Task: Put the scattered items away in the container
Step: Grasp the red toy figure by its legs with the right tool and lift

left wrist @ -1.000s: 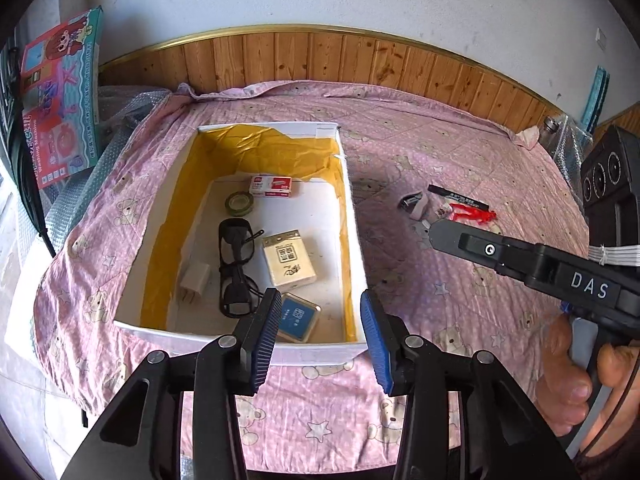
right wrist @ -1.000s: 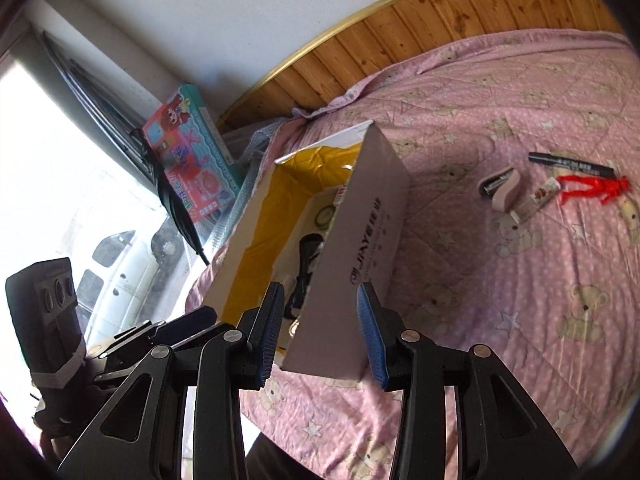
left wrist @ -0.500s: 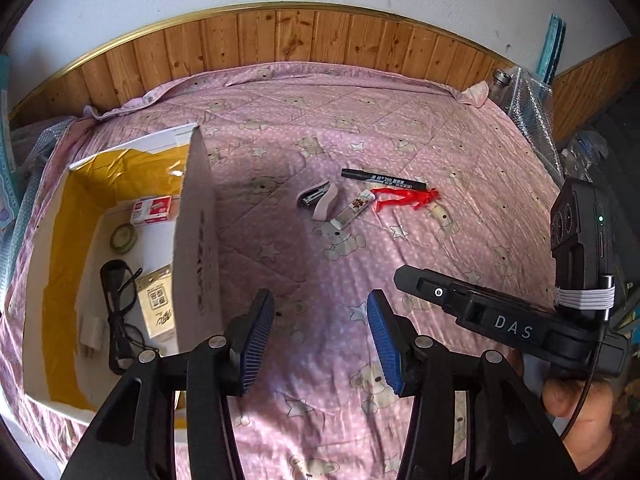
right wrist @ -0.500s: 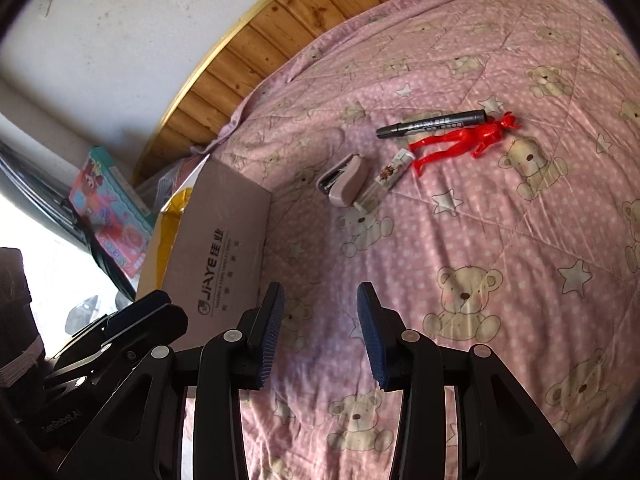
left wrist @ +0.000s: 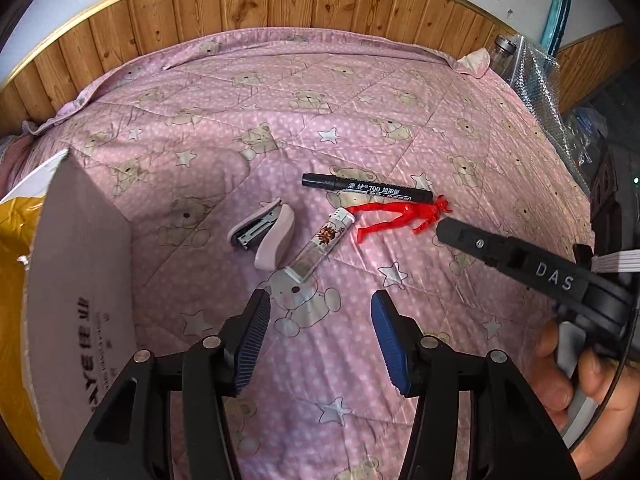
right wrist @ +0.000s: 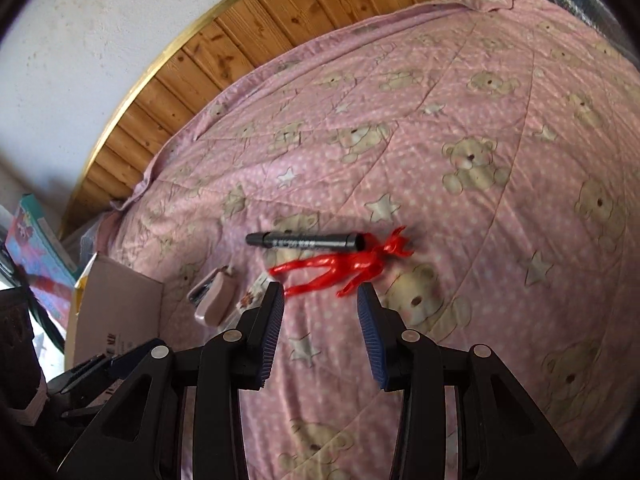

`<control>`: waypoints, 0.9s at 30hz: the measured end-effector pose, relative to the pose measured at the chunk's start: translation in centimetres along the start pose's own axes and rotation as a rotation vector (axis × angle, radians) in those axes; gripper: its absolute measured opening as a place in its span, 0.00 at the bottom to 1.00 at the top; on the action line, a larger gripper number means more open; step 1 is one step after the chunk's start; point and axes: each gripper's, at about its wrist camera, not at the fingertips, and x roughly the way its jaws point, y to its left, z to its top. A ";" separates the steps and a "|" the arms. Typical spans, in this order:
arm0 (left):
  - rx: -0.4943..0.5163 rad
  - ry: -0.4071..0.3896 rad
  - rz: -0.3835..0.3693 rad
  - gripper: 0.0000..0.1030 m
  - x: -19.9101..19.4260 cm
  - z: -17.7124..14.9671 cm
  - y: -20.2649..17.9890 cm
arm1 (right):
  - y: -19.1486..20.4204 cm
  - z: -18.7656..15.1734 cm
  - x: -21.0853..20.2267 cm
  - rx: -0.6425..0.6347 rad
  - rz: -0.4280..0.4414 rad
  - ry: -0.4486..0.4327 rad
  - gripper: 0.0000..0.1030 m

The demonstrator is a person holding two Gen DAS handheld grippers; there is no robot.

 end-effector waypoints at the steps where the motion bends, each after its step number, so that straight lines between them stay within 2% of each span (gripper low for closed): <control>1: 0.003 0.006 -0.006 0.53 0.9 0.4 -0.2 | -0.2 0.7 0.5 -0.034 -0.019 -0.002 0.40; 5: 0.006 0.021 -0.012 0.53 4.3 1.6 -0.4 | -0.8 2.6 3.6 -0.167 -0.078 0.025 0.40; 8: -0.001 0.033 -0.017 0.53 6.6 2.2 -0.3 | -0.9 2.1 4.8 -0.232 -0.042 0.101 0.41; 9: -0.004 0.040 -0.027 0.53 7.1 2.3 -0.2 | -0.7 1.9 4.2 -0.236 0.009 0.150 0.41; 10: -0.006 0.037 -0.022 0.53 7.4 2.3 -0.1 | -0.5 1.5 3.8 -0.201 0.123 0.253 0.42; 11: -0.005 0.037 -0.026 0.53 7.3 2.3 0.0 | -0.1 1.0 2.9 -0.195 0.202 0.291 0.40; 13: -0.022 0.045 -0.078 0.53 6.8 2.4 0.7 | 1.3 -0.2 0.6 -0.311 0.147 0.219 0.41; 16: -0.041 0.011 -0.089 0.53 6.1 2.5 1.6 | 3.1 -1.3 0.6 -0.451 0.100 0.161 0.43; 18: -0.069 0.015 -0.090 0.53 6.3 2.6 1.9 | 4.0 -1.6 1.7 -0.560 -0.024 0.101 0.43; 19: -0.084 0.013 -0.085 0.53 6.2 2.6 2.1 | 4.0 -1.4 2.4 -0.579 -0.073 0.085 0.43; 22: -0.096 0.003 -0.077 0.53 5.6 2.3 2.2 | 2.7 -0.2 4.6 -0.526 -0.073 0.109 0.43; 24: -0.086 0.014 -0.079 0.53 5.6 2.0 2.1 | 2.1 0.4 5.8 -0.529 -0.111 0.076 0.45; 25: -0.086 0.024 -0.081 0.53 5.9 1.8 2.1 | 1.8 0.6 6.2 -0.512 -0.079 0.083 0.42; 26: -0.090 0.034 -0.079 0.53 6.2 1.7 2.0 | 1.6 0.9 6.2 -0.484 -0.050 0.082 0.33; 27: -0.096 0.043 -0.074 0.53 6.4 1.5 2.0 | 1.6 1.1 5.8 -0.475 -0.044 0.078 0.16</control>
